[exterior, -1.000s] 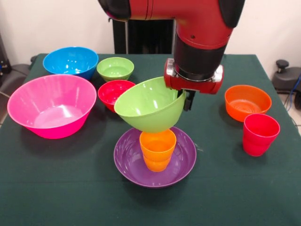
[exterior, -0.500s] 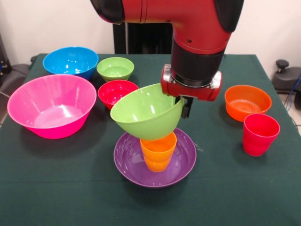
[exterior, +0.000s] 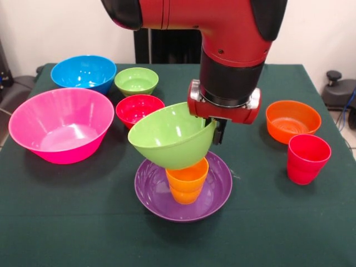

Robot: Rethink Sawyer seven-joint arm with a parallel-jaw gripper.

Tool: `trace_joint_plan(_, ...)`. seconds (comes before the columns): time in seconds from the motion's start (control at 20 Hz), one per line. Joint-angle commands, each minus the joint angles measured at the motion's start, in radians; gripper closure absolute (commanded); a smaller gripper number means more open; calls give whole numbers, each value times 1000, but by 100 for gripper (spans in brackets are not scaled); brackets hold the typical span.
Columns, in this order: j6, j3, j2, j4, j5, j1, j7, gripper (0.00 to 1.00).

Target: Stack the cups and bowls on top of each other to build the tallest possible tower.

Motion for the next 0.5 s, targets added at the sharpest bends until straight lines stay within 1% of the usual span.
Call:
trace_joint_plan(0.05, 91, 50, 37, -52, -74, 25, -298, 100)
trace_joint_plan(0.3, 73, 39, 58, -54, -91, 37, -288, 100)
trace_joint_plan(0.5, 109, 32, 58, -32, -85, 51, -277, 100)
